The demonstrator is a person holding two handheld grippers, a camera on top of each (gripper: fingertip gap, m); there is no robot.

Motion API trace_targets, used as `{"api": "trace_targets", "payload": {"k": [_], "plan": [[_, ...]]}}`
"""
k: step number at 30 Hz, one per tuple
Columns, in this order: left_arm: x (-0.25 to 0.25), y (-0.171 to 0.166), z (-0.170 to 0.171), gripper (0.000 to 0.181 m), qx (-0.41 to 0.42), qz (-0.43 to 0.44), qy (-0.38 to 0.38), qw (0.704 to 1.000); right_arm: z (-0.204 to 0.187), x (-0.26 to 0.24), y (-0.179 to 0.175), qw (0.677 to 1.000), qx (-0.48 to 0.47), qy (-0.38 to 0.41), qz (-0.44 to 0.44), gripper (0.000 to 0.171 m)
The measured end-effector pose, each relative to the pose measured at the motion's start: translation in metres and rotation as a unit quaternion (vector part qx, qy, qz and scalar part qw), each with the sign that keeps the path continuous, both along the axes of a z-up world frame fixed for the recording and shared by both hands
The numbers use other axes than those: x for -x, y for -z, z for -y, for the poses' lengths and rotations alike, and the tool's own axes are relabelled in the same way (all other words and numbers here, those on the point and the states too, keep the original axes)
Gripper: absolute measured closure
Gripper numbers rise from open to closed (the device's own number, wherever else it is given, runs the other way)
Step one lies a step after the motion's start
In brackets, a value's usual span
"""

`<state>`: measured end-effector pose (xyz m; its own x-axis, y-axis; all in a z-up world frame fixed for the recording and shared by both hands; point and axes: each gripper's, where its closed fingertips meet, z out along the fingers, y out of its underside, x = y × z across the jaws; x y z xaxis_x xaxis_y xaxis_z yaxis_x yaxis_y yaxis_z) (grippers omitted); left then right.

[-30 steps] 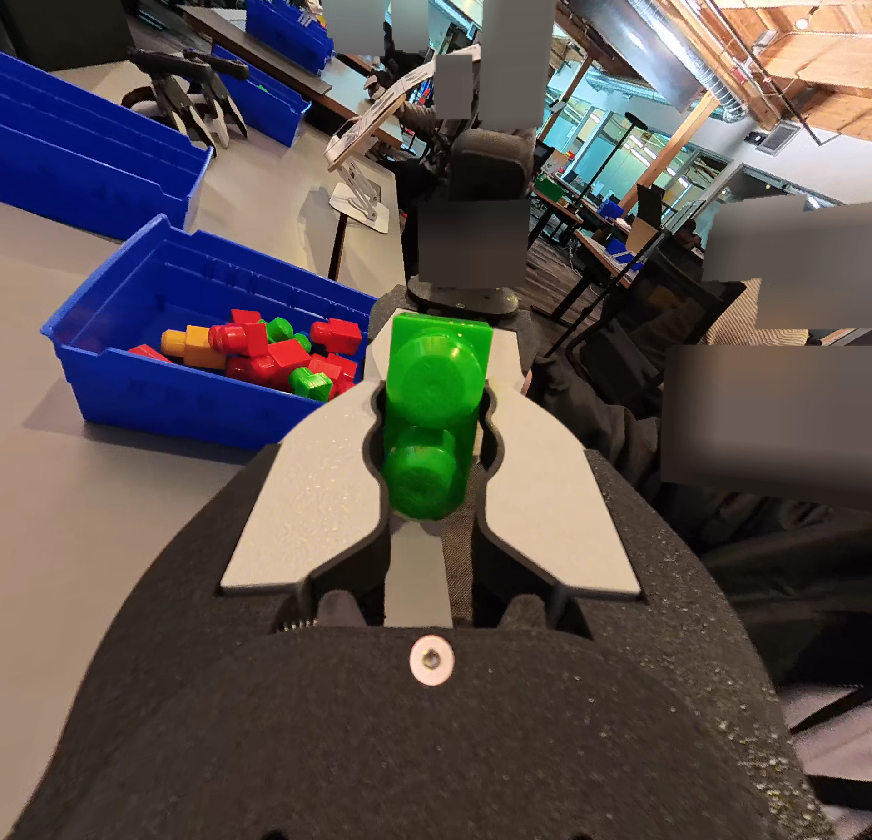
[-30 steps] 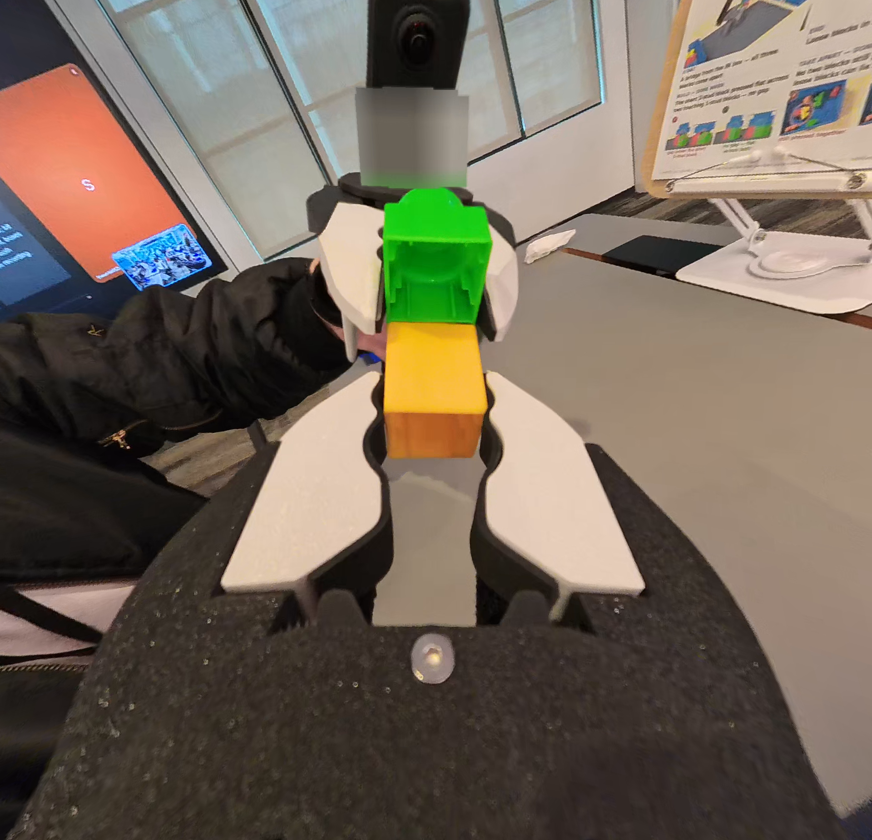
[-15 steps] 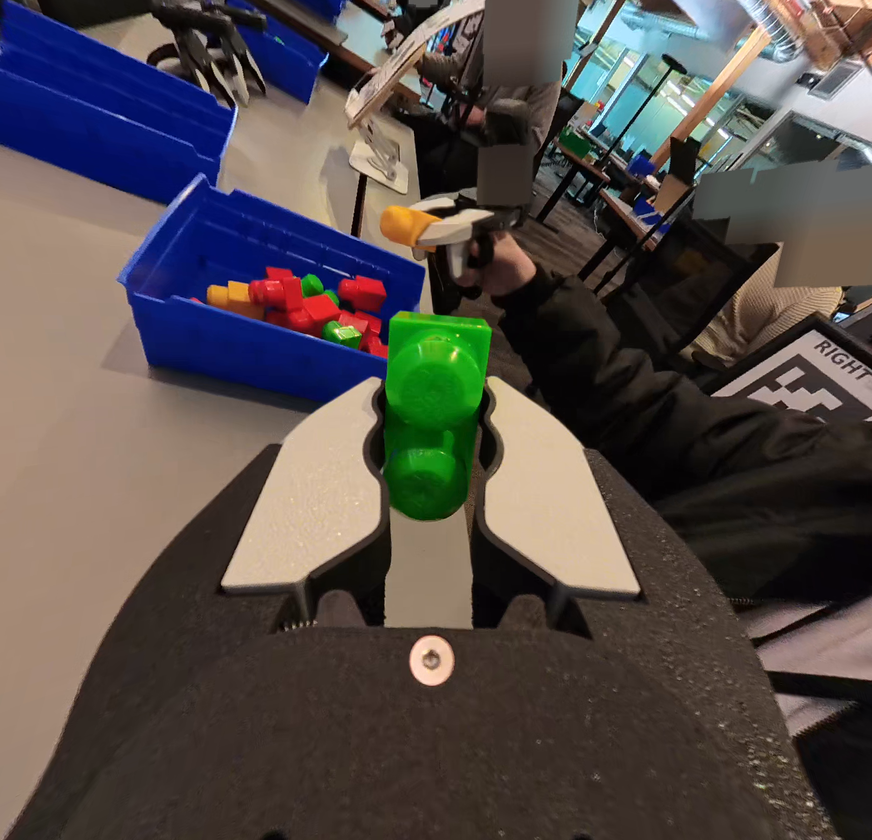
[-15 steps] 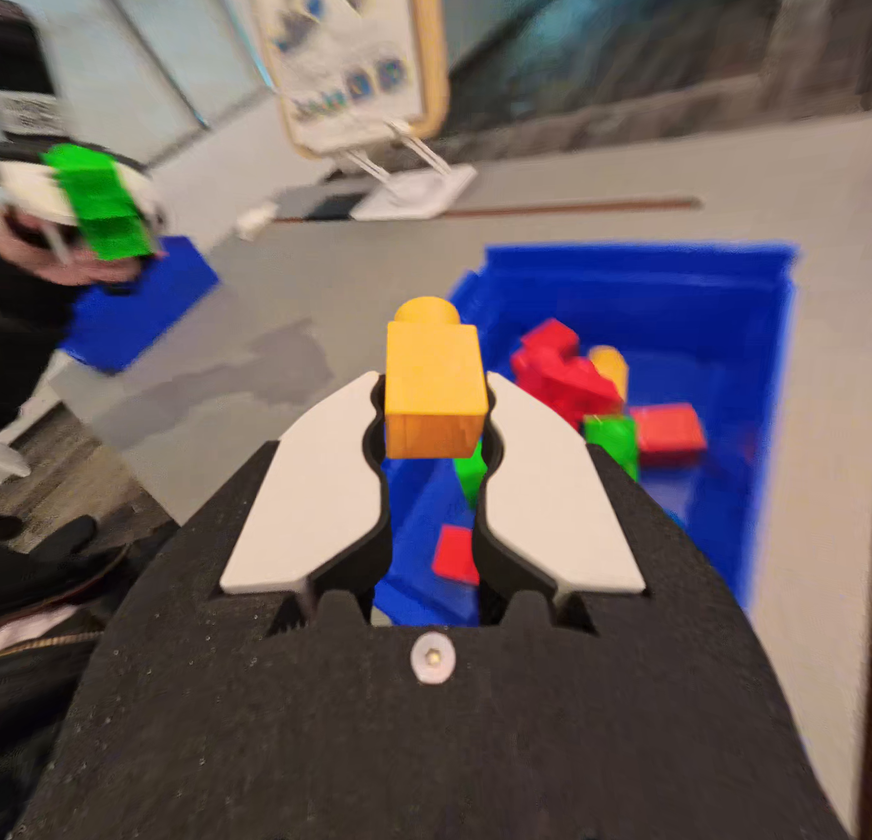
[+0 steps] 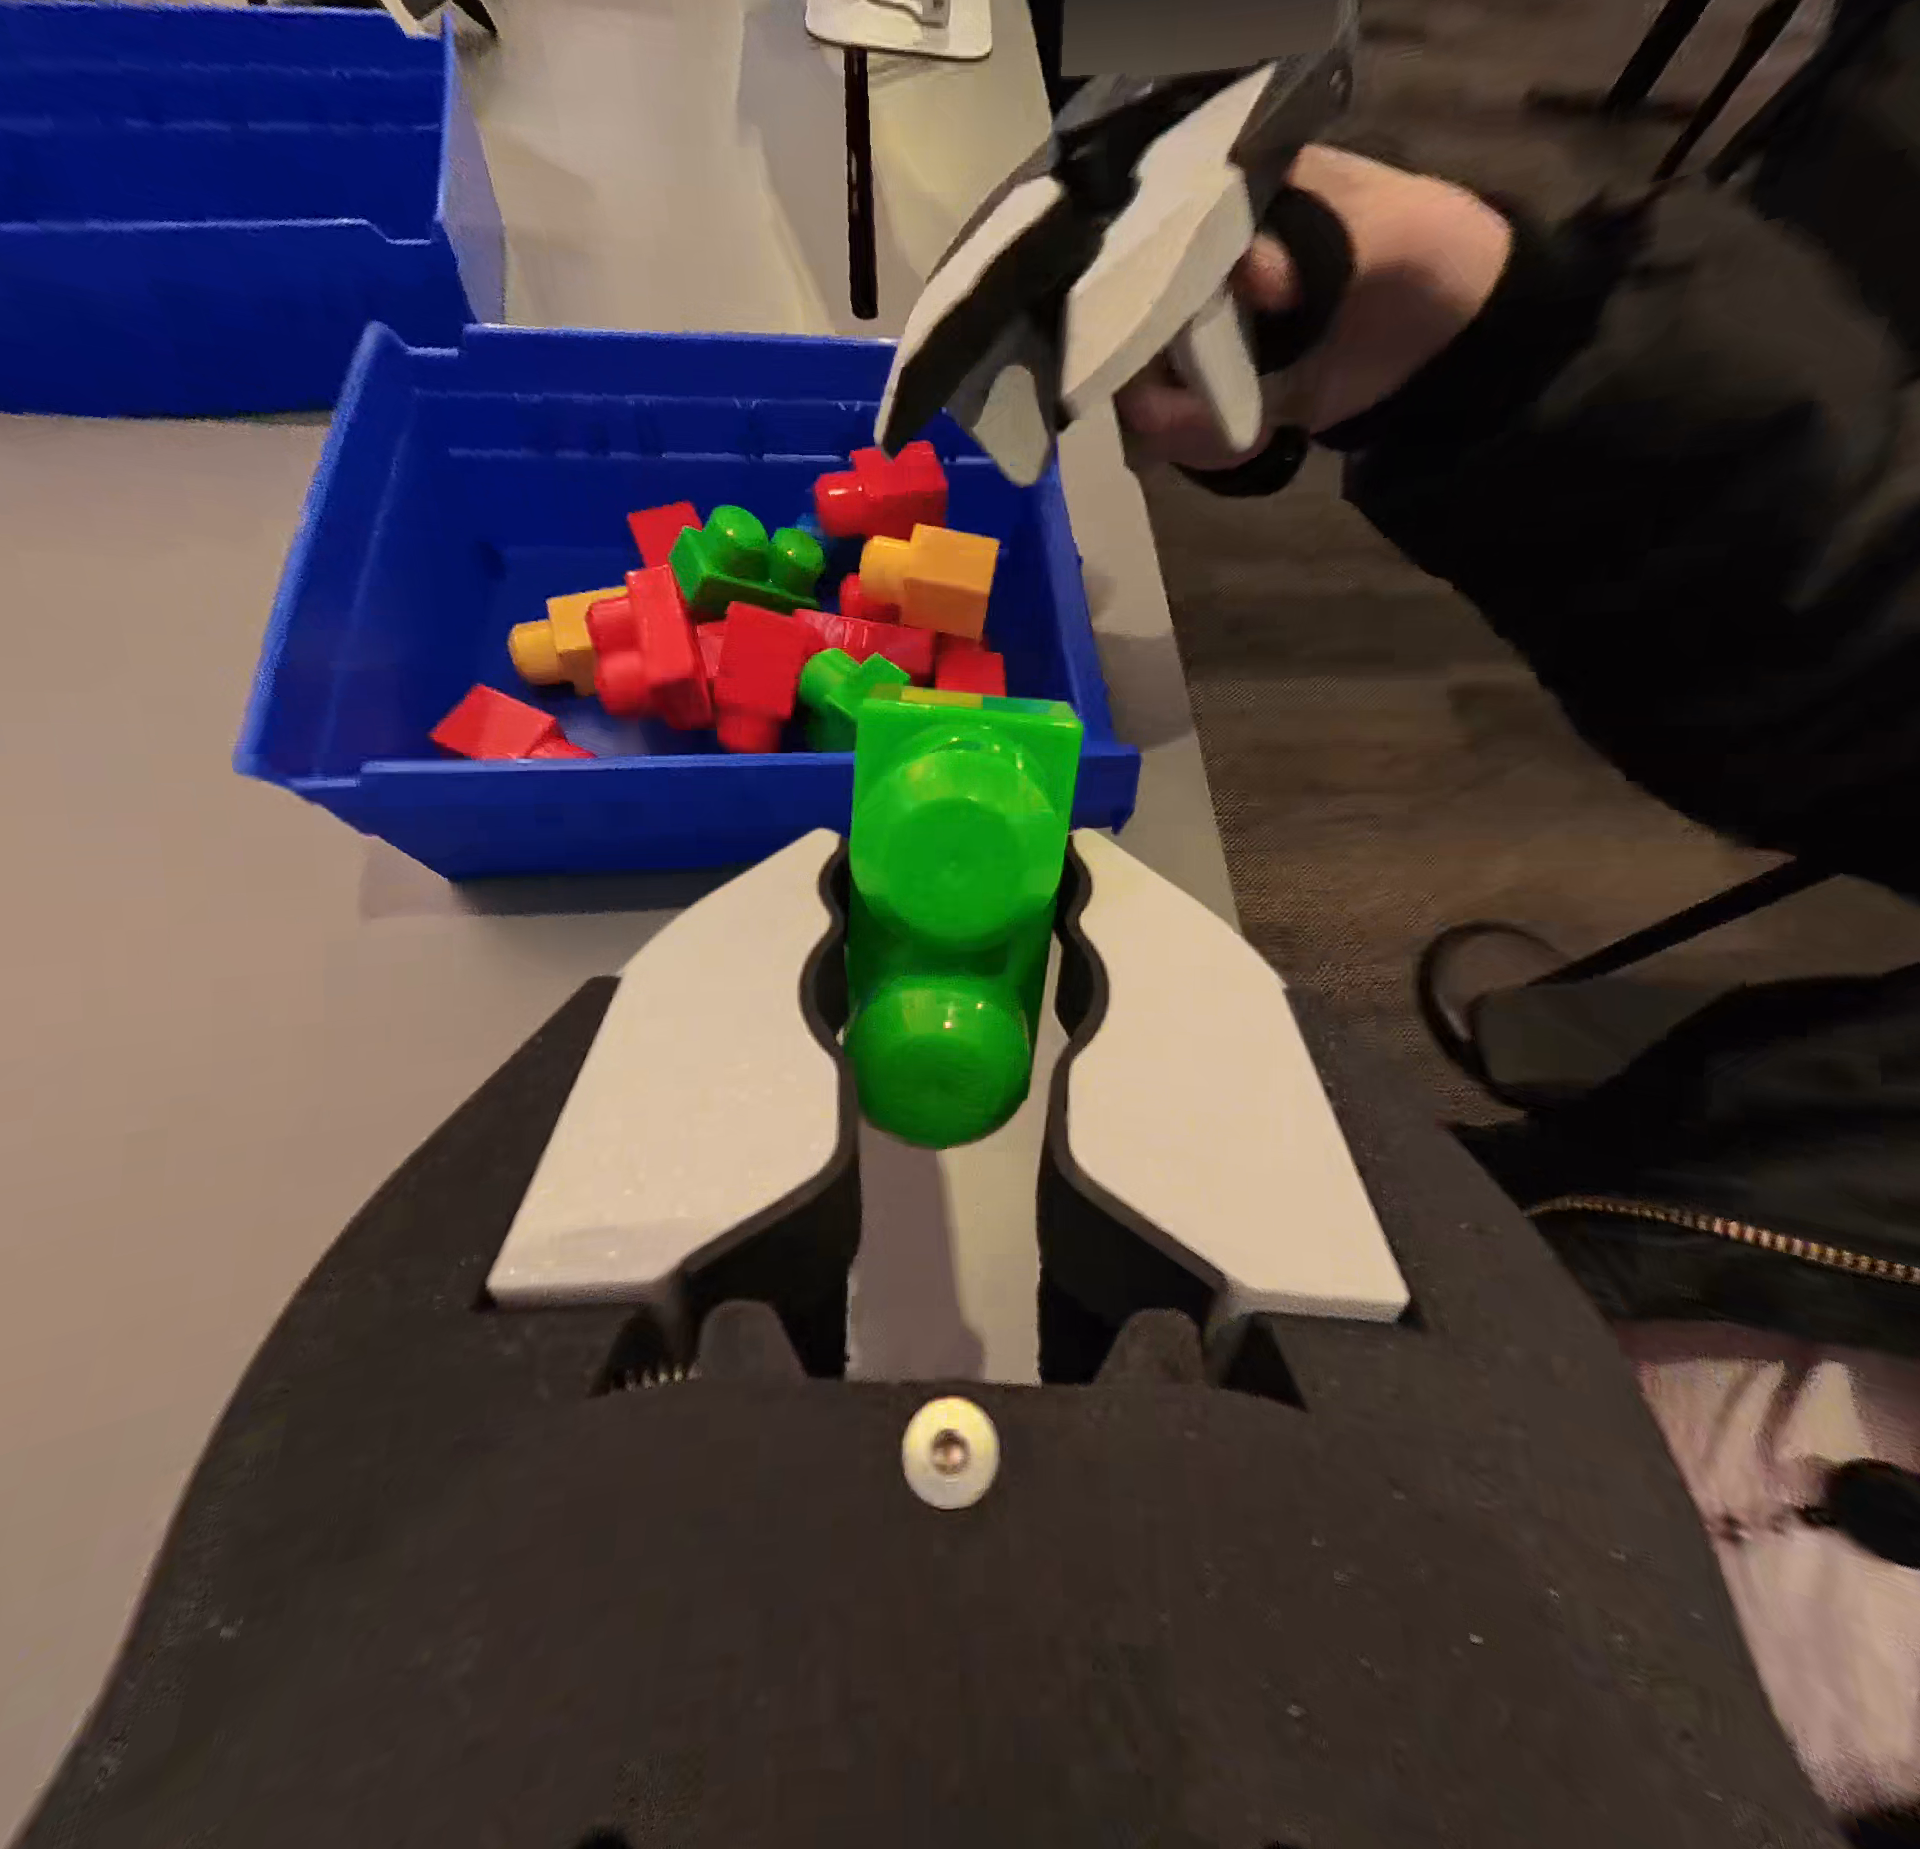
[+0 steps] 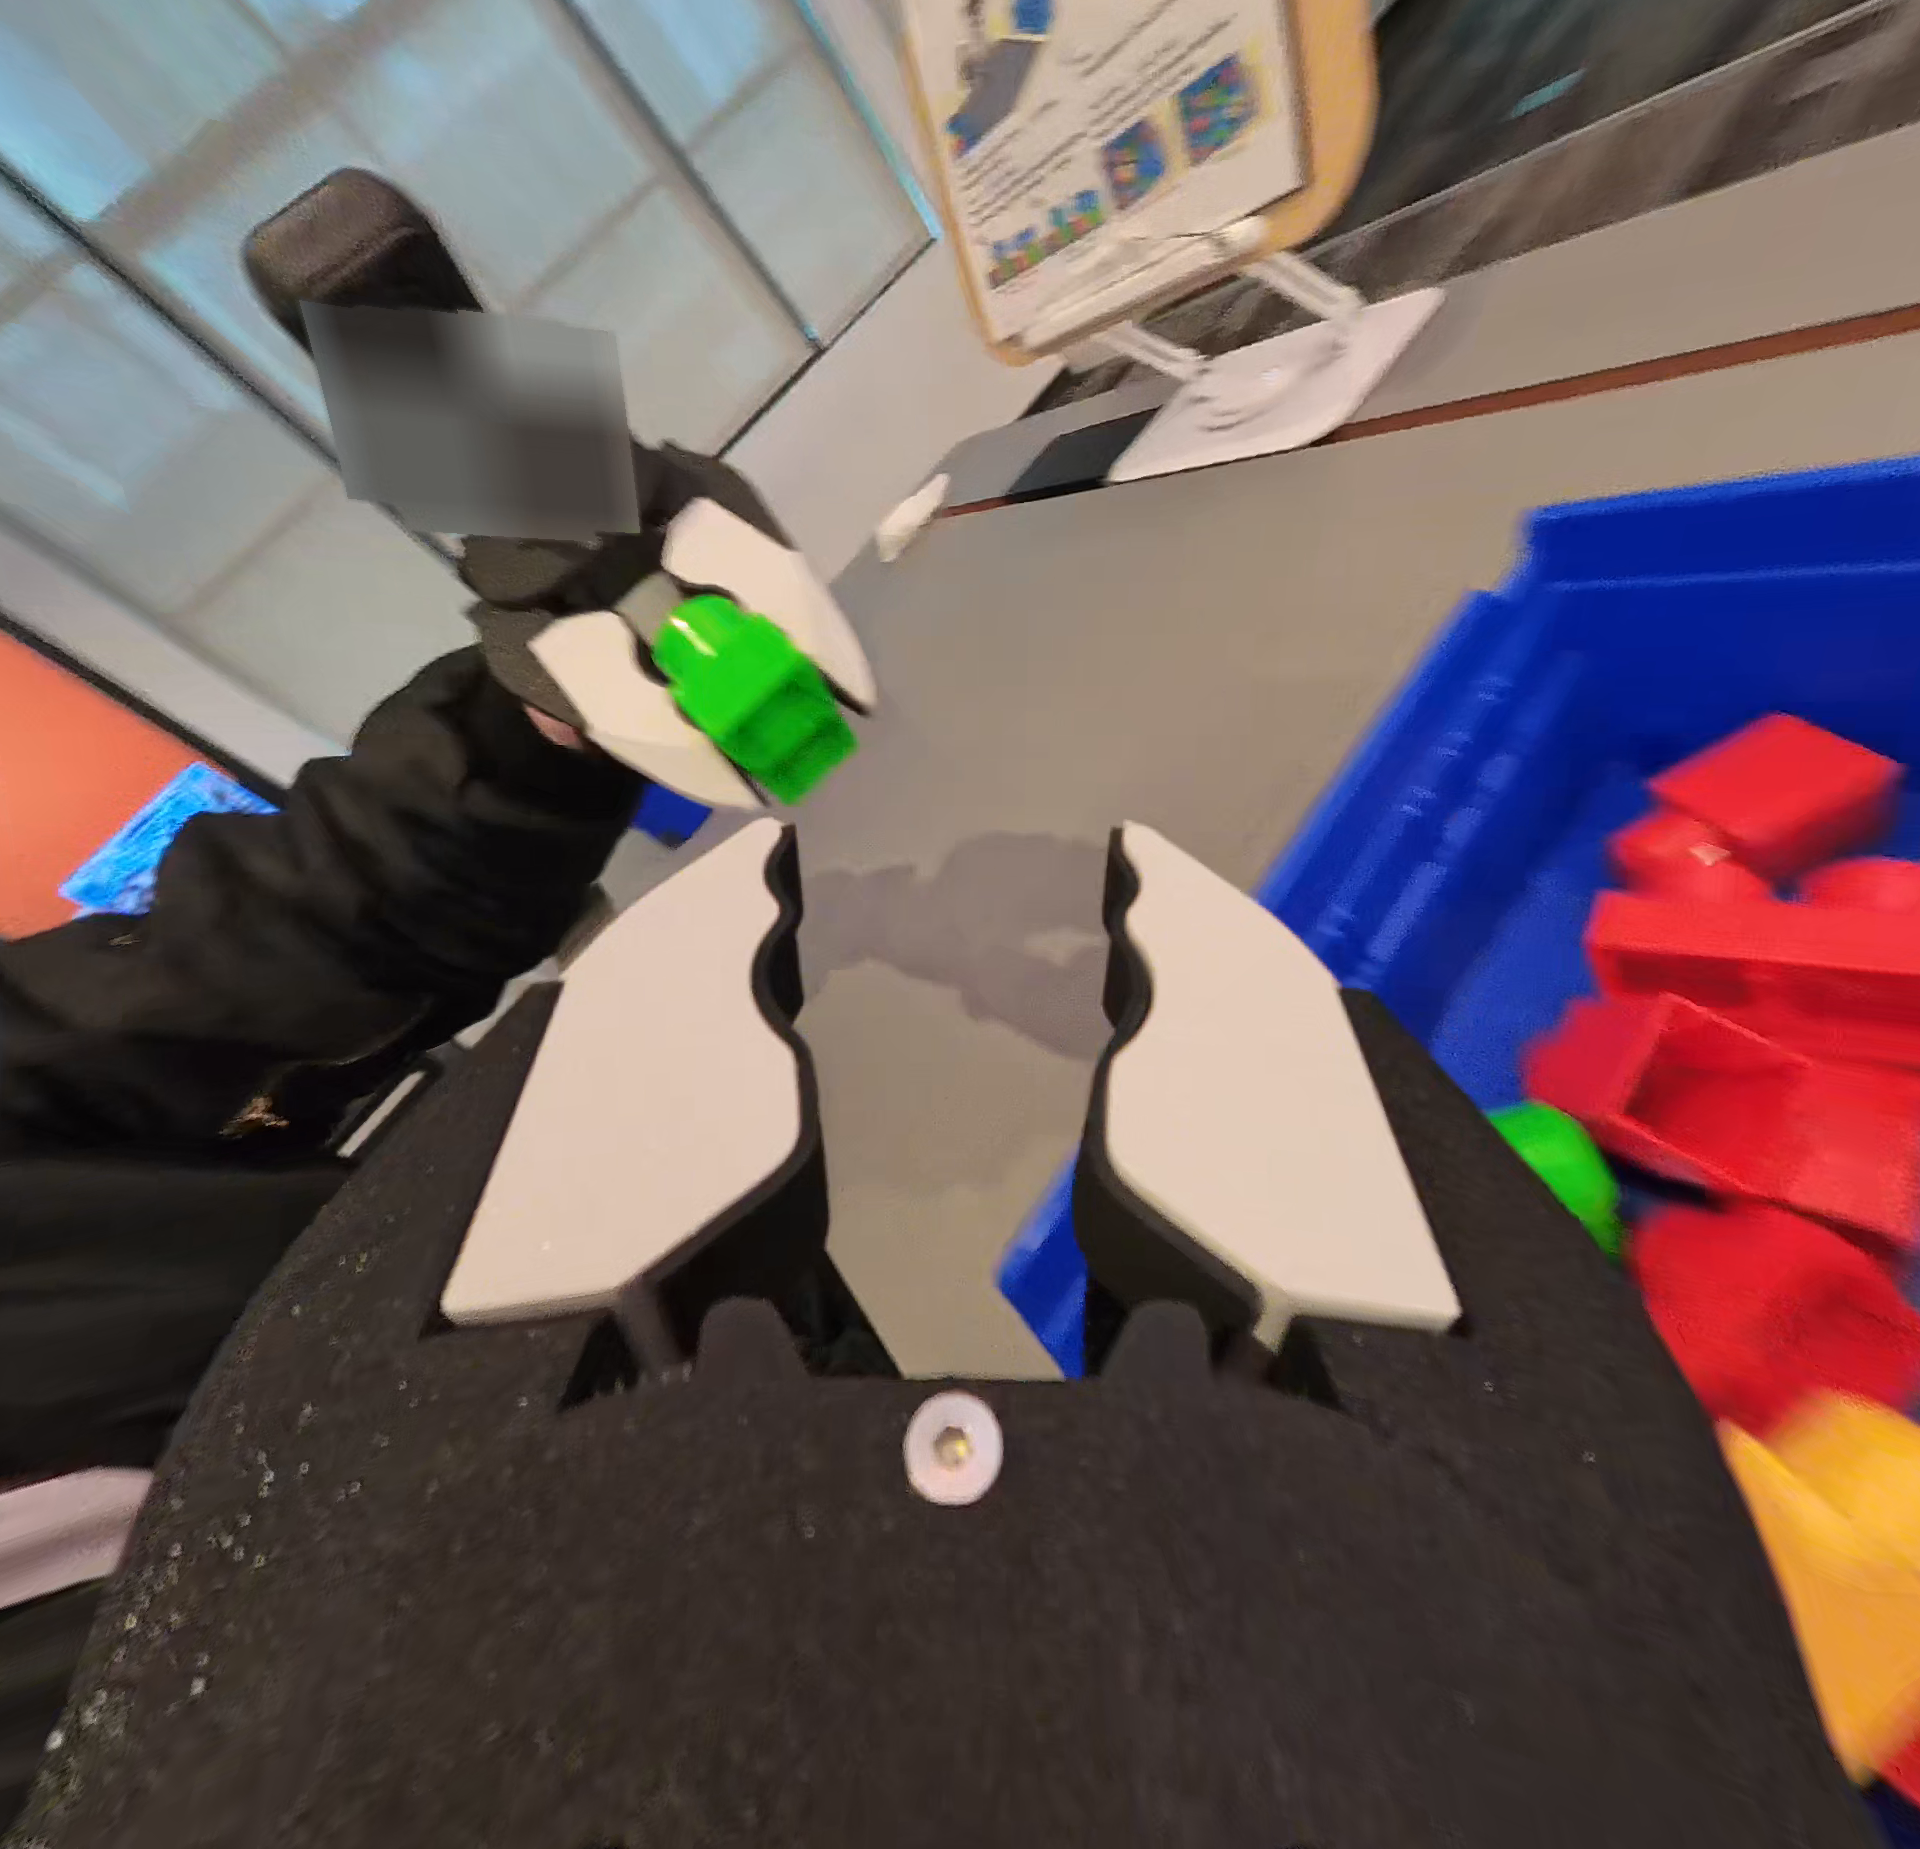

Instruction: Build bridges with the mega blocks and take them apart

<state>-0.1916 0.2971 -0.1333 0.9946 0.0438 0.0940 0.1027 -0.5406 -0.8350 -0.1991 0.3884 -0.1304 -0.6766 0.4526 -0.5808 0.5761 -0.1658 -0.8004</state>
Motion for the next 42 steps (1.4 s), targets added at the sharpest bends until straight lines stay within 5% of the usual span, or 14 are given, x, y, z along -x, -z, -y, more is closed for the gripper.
{"api": "trace_targets", "payload": {"k": [6,13,20,24,31,37,42], "plan": [[-0.003,0.014,-0.019,0.144,0.032,-0.043,0.002,0.999,0.065,-0.009,-0.007,0.994,-0.084,-0.060,-0.018,0.103],[0.003,0.027,-0.022,0.144,0.070,-0.096,-0.011,0.993,0.091,-0.004,-0.002,0.992,-0.025,-0.071,0.097,0.115],[0.005,0.029,-0.023,0.143,0.070,-0.101,-0.022,0.992,0.092,0.003,0.004,0.991,-0.065,-0.069,0.097,0.123],[0.011,0.022,-0.013,0.116,0.047,-0.084,-0.049,0.994,0.065,0.014,-0.004,0.995,-0.065,-0.036,0.072,0.123],[0.016,0.006,0.057,0.121,0.019,-0.058,-0.102,0.993,-0.074,0.066,0.059,0.975,-0.136,0.137,0.106,0.123],[0.002,-0.029,0.142,0.122,-0.033,-0.036,-0.159,0.986,-0.090,0.080,0.086,0.971,-0.137,0.162,0.109,0.115],[-0.004,-0.062,0.268,0.122,-0.054,-0.066,-0.266,0.960,-0.087,0.079,0.057,0.975,-0.131,0.174,0.041,0.114]]}}
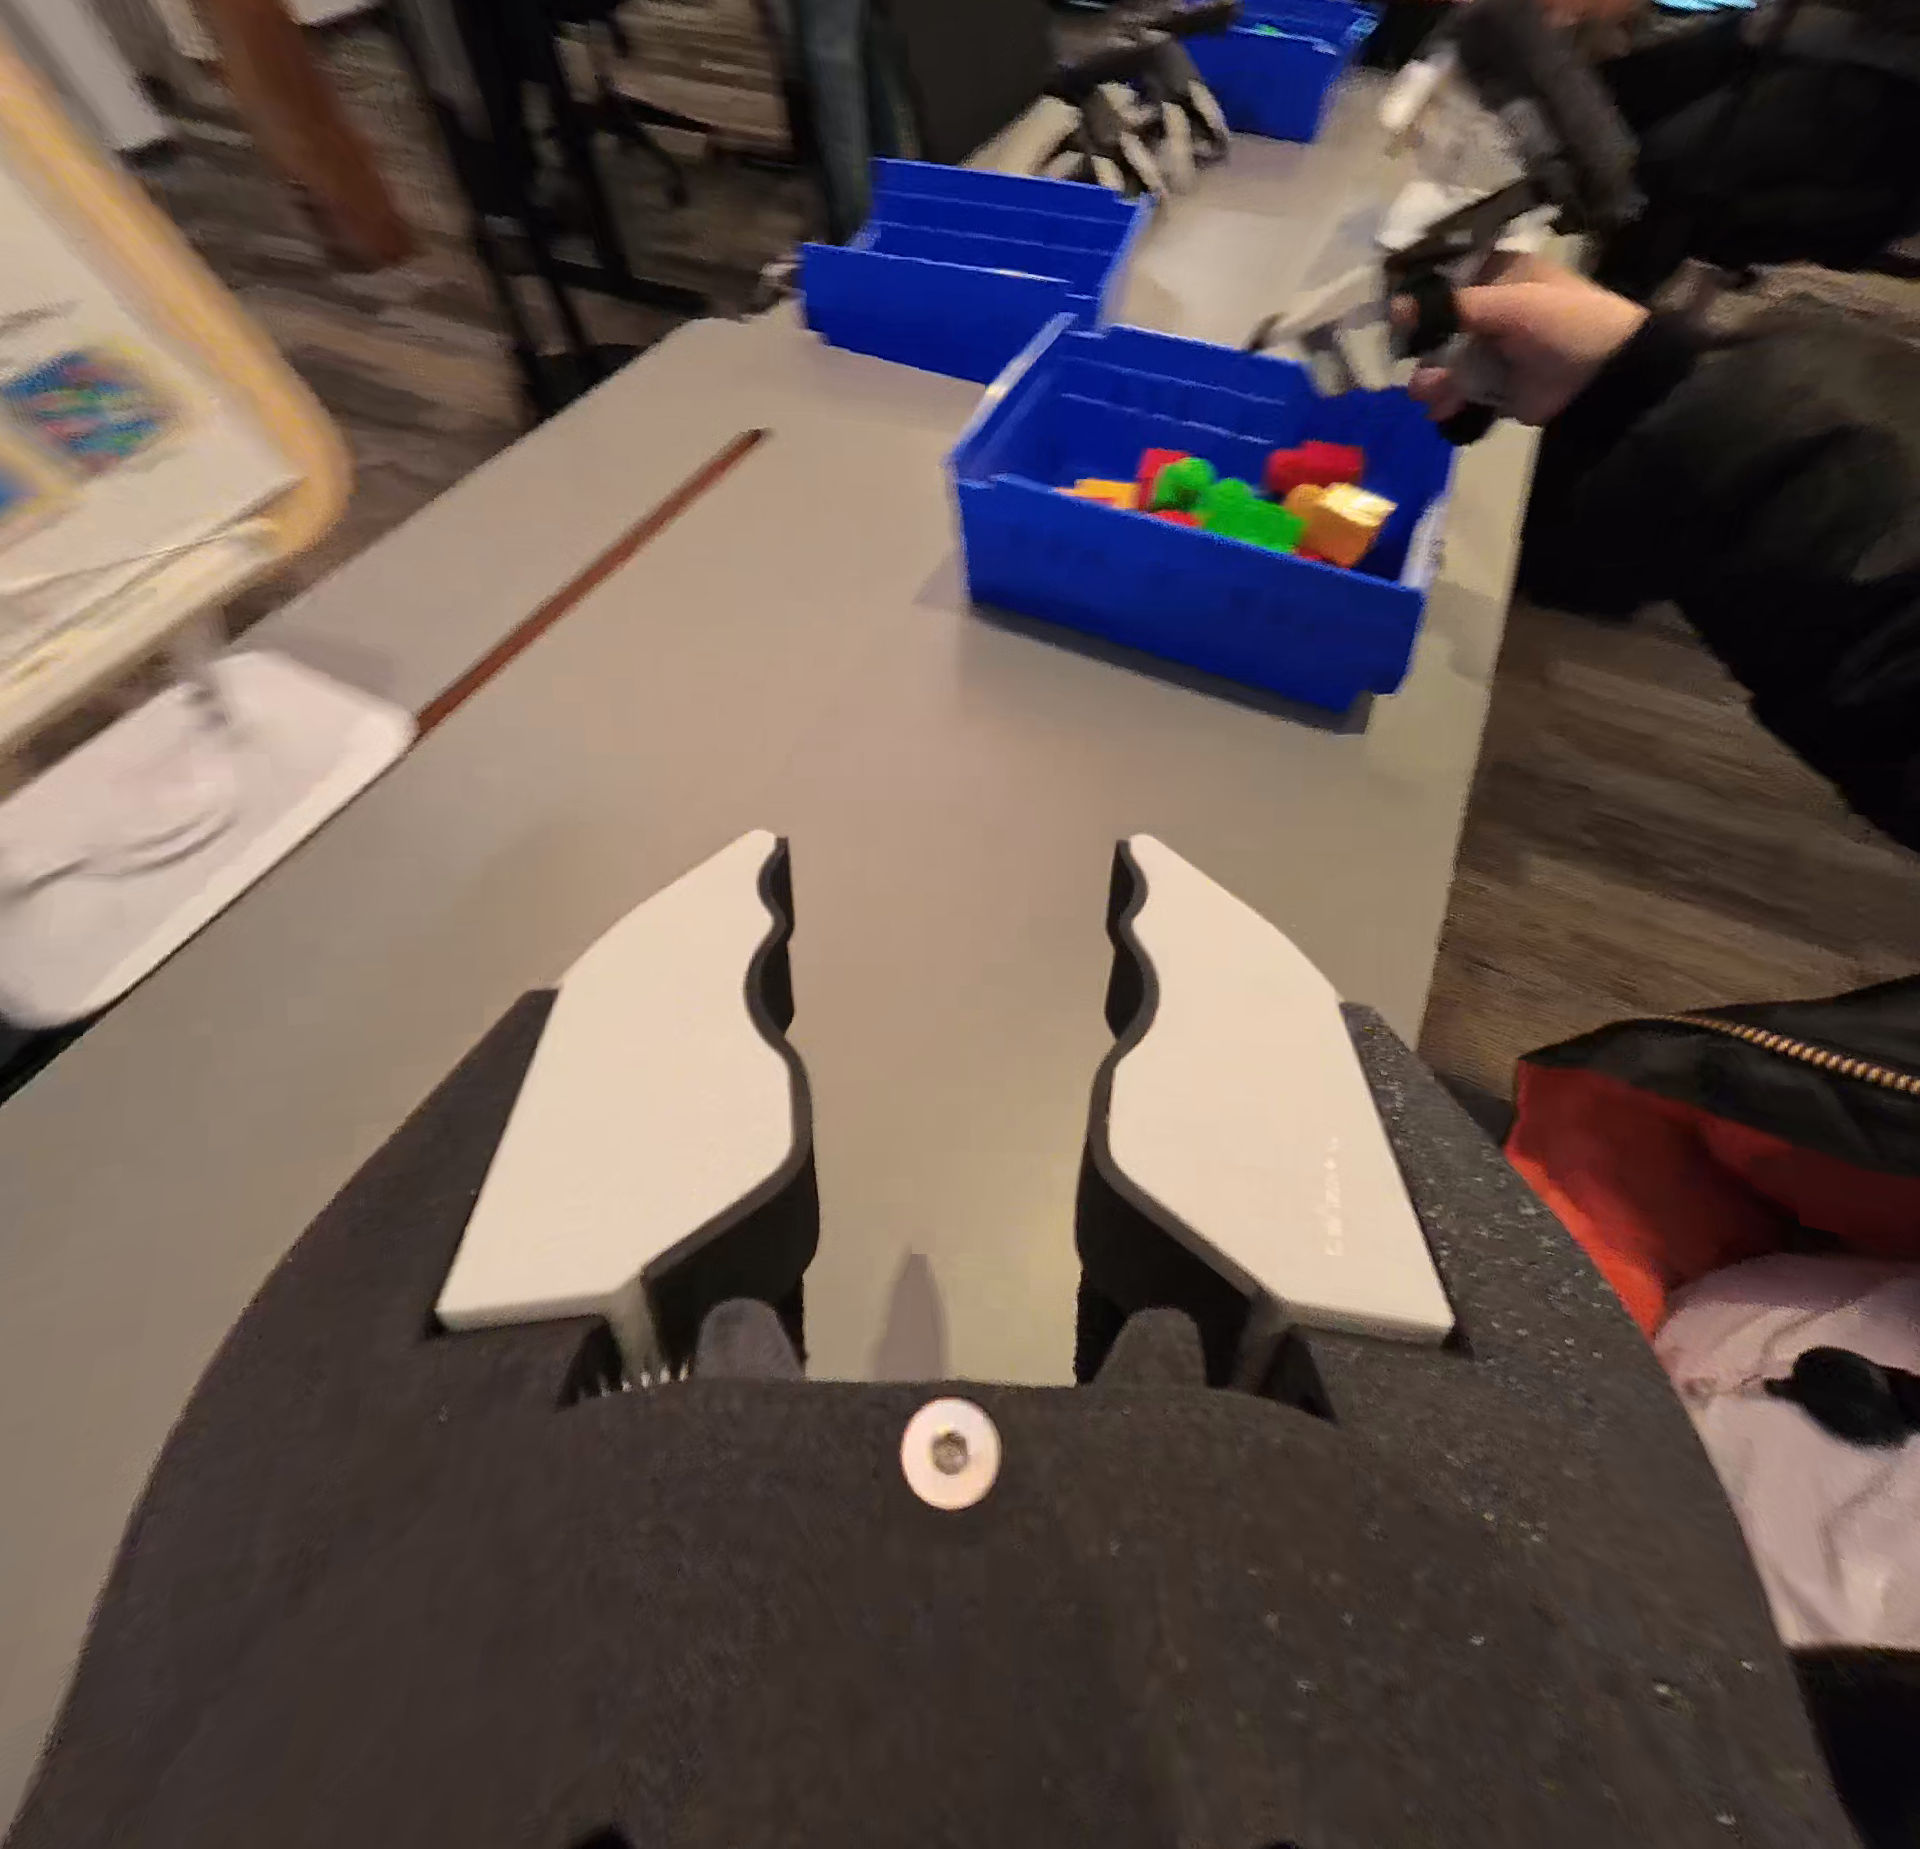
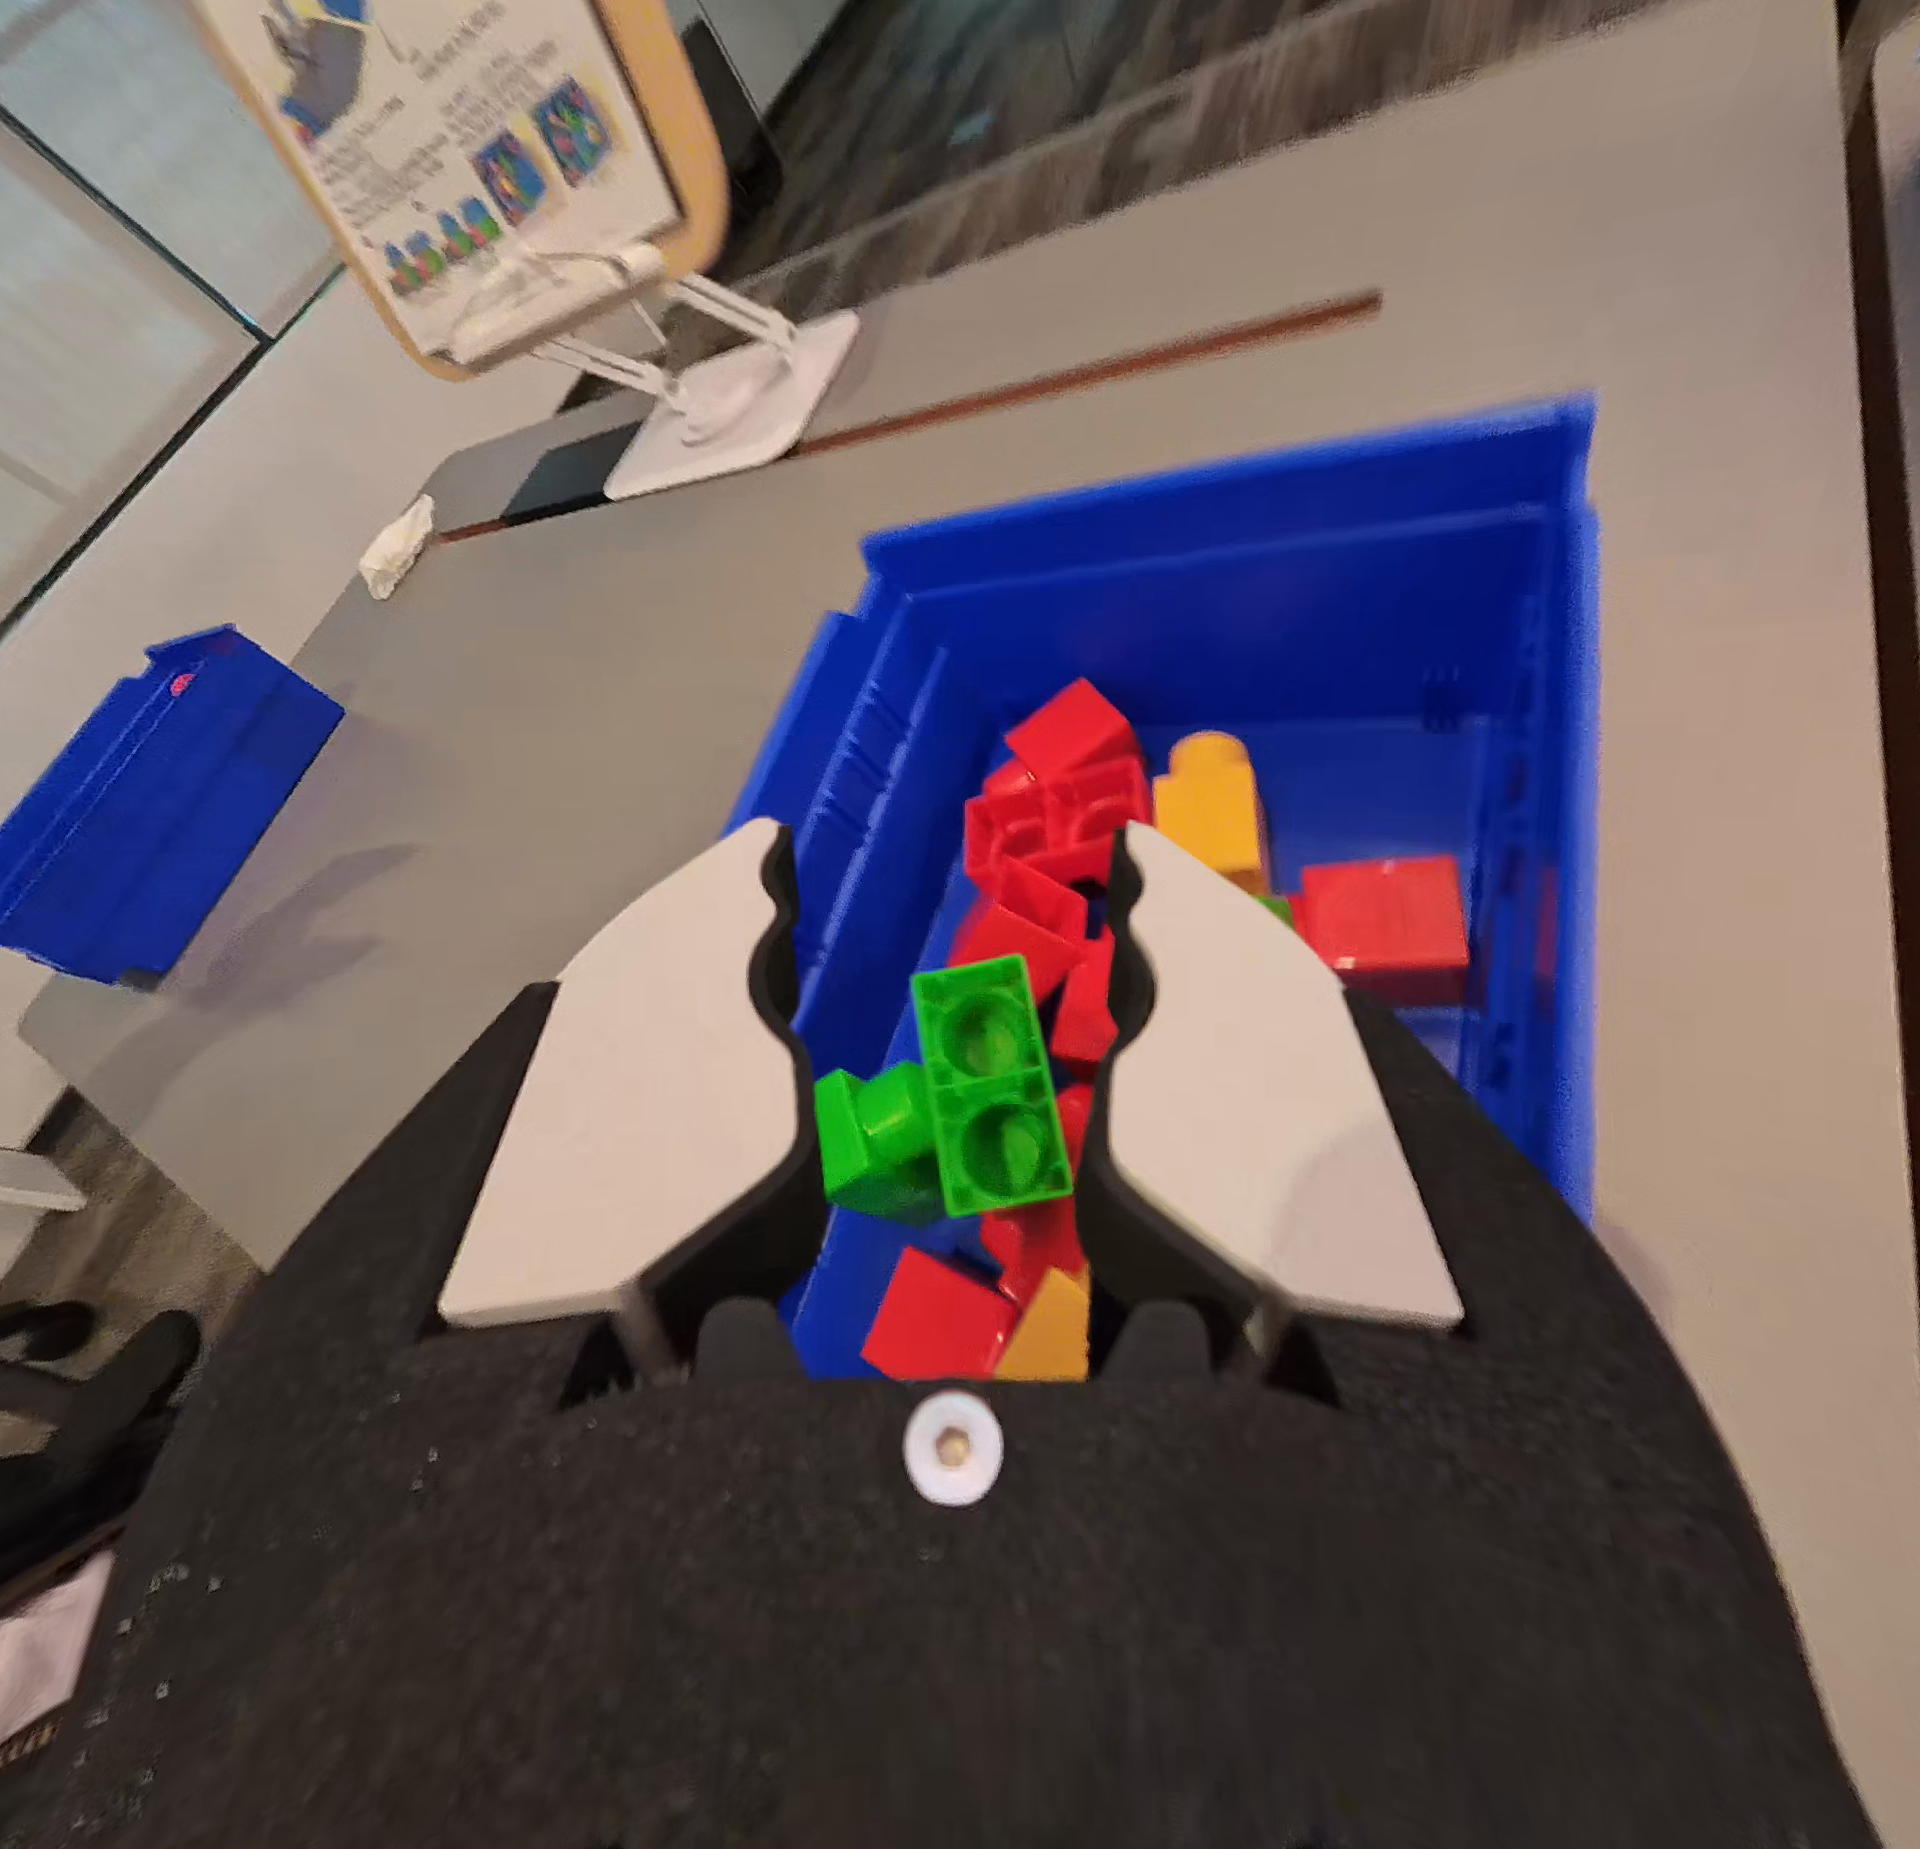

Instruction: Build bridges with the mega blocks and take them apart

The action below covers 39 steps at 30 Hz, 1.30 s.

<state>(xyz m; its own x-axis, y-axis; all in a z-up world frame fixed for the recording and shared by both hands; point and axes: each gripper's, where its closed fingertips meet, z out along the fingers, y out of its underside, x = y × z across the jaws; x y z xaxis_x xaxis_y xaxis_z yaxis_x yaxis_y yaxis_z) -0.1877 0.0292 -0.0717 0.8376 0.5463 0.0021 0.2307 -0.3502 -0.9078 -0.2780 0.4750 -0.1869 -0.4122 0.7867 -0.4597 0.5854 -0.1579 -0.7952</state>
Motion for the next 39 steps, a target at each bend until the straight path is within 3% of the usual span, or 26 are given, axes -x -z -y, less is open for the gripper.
{"api": "trace_targets", "payload": {"k": [4,8,11,14,23,32,38,39], "plan": [[-0.005,-0.012,0.142,0.125,0.012,-0.026,-0.140,0.990,0.034,-0.020,-0.049,0.994,-0.008,-0.032,-0.102,0.115],[-0.025,0.013,0.268,0.127,0.057,-0.002,-0.228,0.972,0.092,-0.045,-0.083,0.980,-0.013,-0.091,-0.175,0.116],[-0.031,0.048,0.339,0.126,0.128,0.011,-0.264,0.956,0.135,-0.053,-0.087,0.974,-0.019,-0.136,-0.178,0.115],[-0.023,0.083,0.381,0.125,0.212,0.000,-0.258,0.943,0.174,-0.054,-0.090,0.971,-0.011,-0.166,-0.174,0.115],[0.040,0.162,0.396,0.134,0.339,0.031,-0.132,0.931,0.252,-0.063,-0.084,0.968,0.001,-0.209,-0.137,0.116],[0.068,0.194,0.390,0.136,0.383,0.055,-0.043,0.921,0.270,-0.071,-0.086,0.971,-0.031,-0.204,-0.122,0.116],[0.070,0.216,0.389,0.126,0.409,0.086,-0.029,0.908,0.276,-0.062,-0.083,0.972,-0.033,-0.205,-0.113,0.117],[0.072,0.215,0.389,0.131,0.409,0.077,-0.030,0.909,0.278,-0.061,-0.081,0.971,-0.033,-0.208,-0.110,0.117]]}}
